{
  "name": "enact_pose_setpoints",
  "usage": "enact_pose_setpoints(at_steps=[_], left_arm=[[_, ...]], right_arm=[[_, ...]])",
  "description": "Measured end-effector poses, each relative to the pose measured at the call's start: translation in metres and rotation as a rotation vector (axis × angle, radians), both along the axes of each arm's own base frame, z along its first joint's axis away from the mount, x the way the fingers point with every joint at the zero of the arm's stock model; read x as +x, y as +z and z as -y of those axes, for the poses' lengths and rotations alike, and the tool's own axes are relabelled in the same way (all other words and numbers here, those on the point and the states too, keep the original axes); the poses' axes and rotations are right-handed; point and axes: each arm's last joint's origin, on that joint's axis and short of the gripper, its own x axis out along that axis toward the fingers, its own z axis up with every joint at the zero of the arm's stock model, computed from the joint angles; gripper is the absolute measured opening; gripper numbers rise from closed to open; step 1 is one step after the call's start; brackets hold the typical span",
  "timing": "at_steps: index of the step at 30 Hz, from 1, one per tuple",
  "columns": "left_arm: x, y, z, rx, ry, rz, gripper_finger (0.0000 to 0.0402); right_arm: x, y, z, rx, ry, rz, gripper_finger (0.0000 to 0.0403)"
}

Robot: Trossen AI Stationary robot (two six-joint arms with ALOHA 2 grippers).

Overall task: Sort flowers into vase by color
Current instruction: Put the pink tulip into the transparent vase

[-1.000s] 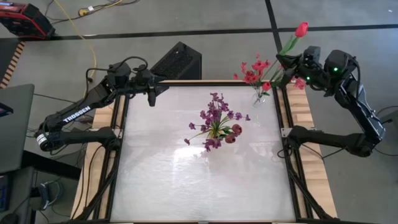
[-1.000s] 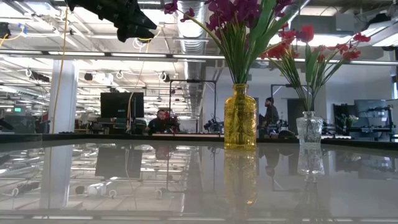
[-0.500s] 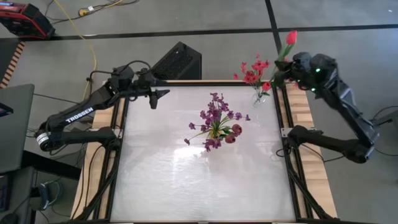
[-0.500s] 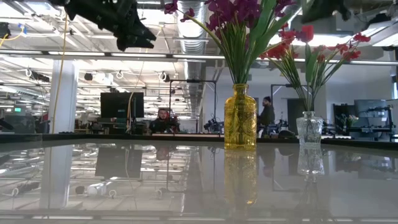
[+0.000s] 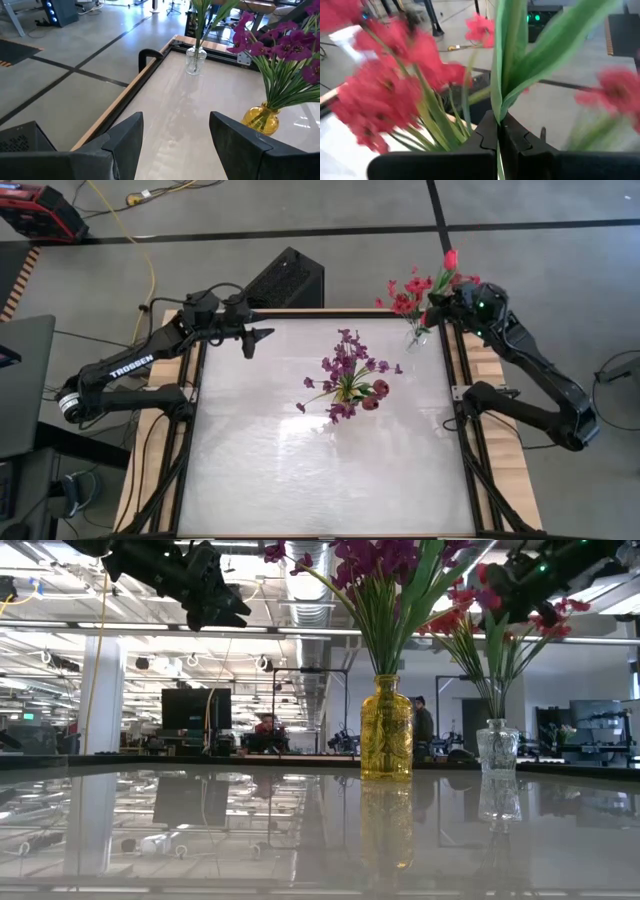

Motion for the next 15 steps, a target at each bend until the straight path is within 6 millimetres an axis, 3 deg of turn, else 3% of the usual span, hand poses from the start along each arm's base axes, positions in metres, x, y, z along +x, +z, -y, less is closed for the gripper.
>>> enact_pose_setpoints(at_steps=[15], left_arm=[[0.000,0.000,0.000,-0.004,0.004,0.005,0.0217]], right_arm=[[-0.011,-0.023,-0.015,0.000,-0.010,0.042,0.0025]])
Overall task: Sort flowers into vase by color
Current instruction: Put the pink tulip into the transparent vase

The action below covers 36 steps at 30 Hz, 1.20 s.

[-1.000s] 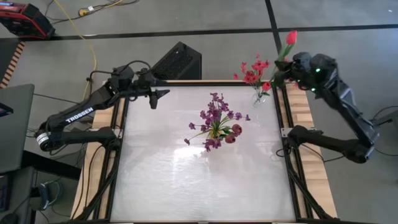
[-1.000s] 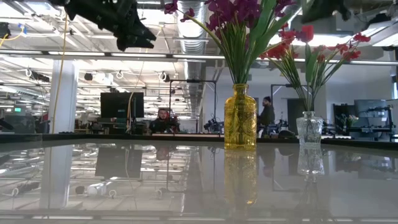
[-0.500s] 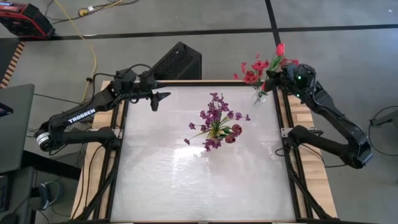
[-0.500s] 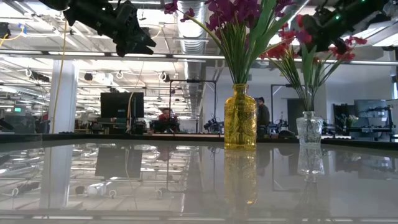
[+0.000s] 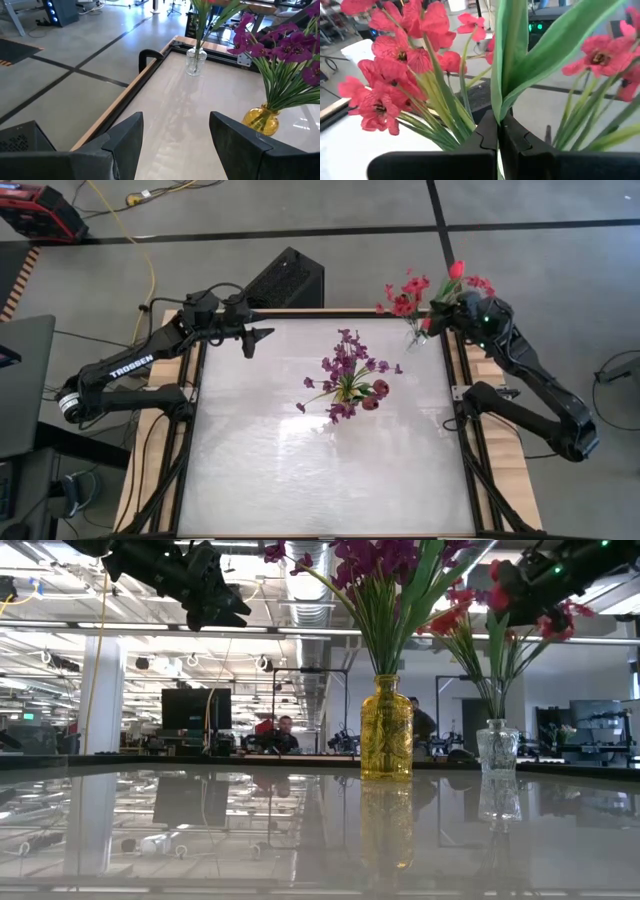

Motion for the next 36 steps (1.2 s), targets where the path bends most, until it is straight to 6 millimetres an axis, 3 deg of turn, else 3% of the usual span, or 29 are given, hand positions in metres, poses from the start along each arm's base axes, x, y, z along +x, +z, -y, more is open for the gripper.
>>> enact_pose_setpoints(at_steps=[13,36], left_arm=[[0.000,0.000,0.000,-0.019,0.008,0.010,0.0217],[0.000,0.001,0.000,0.012,0.001,0.010,0.0217]], right_arm=[[0.000,-0.011,0.001,0.028,-0.014,-0.038,0.0025],[-0.003,0.021,-0.004,0.006,-0.029,0.122,0.0025]])
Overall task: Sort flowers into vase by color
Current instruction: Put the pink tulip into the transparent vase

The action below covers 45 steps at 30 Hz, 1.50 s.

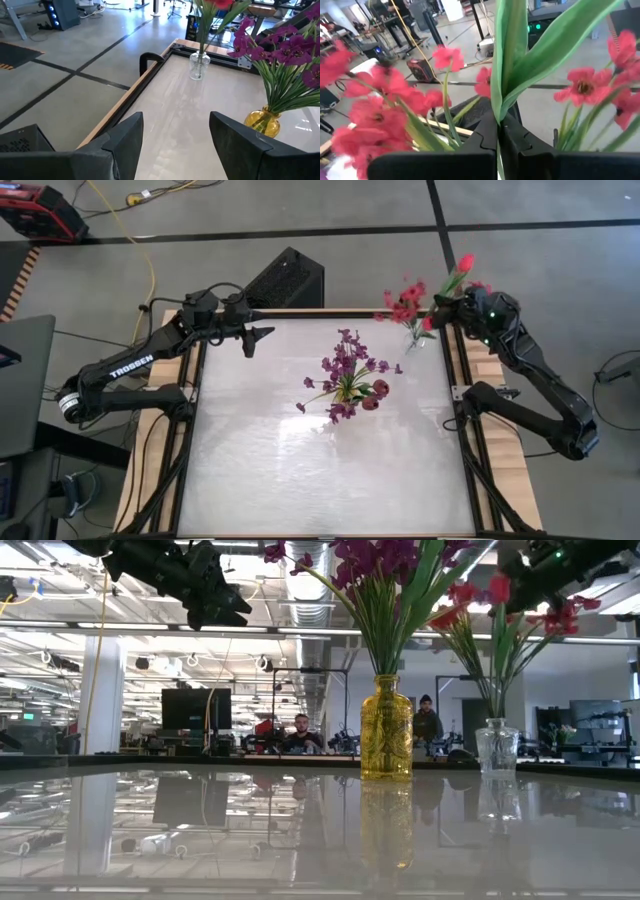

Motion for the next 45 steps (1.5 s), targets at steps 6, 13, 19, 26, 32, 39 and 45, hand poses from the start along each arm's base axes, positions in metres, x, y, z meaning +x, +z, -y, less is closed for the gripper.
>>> enact_pose_setpoints(at_steps=[6,13,19,26,32,39,45], left_arm=[[0.000,0.000,0.000,0.001,0.000,-0.001,0.0217],[-0.002,0.000,-0.002,0.011,0.009,-0.005,0.0217],[-0.005,0.000,-0.006,0.010,0.026,-0.004,0.0217],[-0.005,0.000,-0.006,0.002,0.026,-0.001,0.0217],[-0.005,-0.001,-0.006,-0.004,0.026,-0.007,0.0217],[-0.005,-0.001,-0.006,-0.007,0.026,-0.010,0.0217],[-0.005,-0.002,-0.006,-0.004,0.024,-0.018,0.0217]], right_arm=[[-0.002,0.008,-0.003,0.008,0.002,0.014,0.0025],[-0.008,0.008,-0.011,0.041,0.004,-0.019,0.0025],[-0.013,0.008,-0.018,0.041,0.004,-0.021,0.0025],[-0.018,0.029,-0.025,-0.021,0.004,0.002,0.0025],[-0.026,0.049,-0.036,-0.013,0.016,-0.055,0.0025],[-0.039,0.066,-0.059,-0.064,0.097,0.001,0.0025],[-0.046,0.034,-0.073,-0.002,0.161,0.018,0.0025]])
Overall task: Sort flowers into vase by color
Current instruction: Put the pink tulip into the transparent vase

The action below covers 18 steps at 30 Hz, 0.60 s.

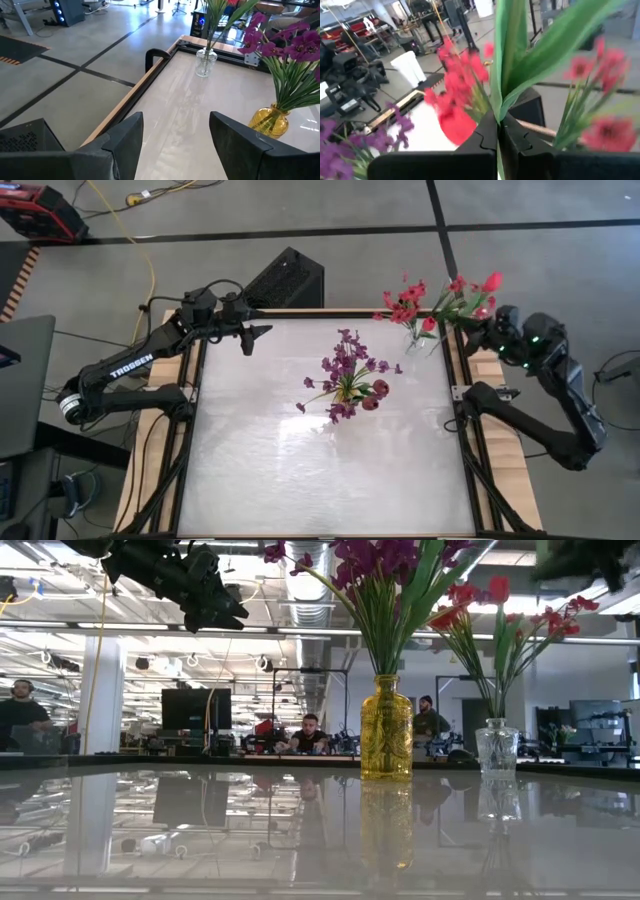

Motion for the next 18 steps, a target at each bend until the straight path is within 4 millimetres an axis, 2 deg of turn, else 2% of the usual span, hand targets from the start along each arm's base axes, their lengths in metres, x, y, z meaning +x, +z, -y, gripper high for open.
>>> enact_pose_setpoints(at_steps=[5,10,18], left_arm=[[0.000,0.000,0.000,0.000,0.000,0.000,0.0217],[0.000,0.000,0.000,0.001,0.000,0.001,0.0217],[0.000,0.000,0.000,-0.008,0.003,0.007,0.0217]], right_arm=[[0.000,-0.048,-0.001,0.010,-0.010,0.087,0.0025],[-0.002,-0.076,-0.001,-0.046,-0.062,0.162,0.0025],[0.005,-0.091,0.011,-0.117,-0.163,0.172,0.0025]])
